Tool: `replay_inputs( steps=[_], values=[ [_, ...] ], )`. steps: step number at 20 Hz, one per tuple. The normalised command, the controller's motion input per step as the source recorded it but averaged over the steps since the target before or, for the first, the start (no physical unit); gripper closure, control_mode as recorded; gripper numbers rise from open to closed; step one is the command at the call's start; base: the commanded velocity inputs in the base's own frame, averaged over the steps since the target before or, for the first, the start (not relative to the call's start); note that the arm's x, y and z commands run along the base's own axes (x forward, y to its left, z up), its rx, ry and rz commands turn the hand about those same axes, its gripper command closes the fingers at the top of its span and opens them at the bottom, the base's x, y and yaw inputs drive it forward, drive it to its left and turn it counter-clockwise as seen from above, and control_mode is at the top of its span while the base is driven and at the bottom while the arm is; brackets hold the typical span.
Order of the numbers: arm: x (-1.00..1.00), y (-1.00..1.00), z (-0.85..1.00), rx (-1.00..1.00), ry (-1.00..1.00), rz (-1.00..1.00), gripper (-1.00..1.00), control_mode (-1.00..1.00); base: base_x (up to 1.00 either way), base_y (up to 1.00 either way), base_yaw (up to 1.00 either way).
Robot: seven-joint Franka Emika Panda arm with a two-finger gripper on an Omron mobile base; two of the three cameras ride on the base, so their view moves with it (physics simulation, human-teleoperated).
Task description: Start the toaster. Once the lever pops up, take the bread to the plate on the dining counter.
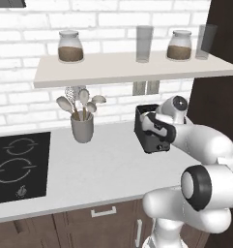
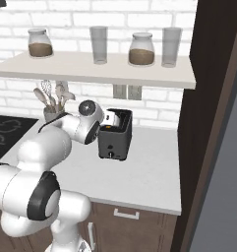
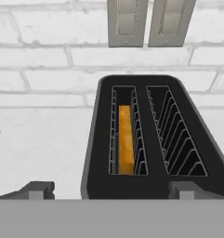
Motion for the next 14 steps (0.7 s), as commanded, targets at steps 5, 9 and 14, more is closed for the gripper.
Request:
replay_inputs(
  steps=[5,9,14],
  values=[
    [0.28,-0.06,0.0,0.0,0.0,0.0,-1.0,-1.0,0.0,0.0,0.0],
    [0.2,0.0,0.09,0.0,0.0,0.0,-1.0,-1.0,0.0,0.0,0.0],
    [0.07,-0.01,0.02,0.0,0.0,0.0,-1.0,-1.0,0.0,0.0,0.0]
  ],
)
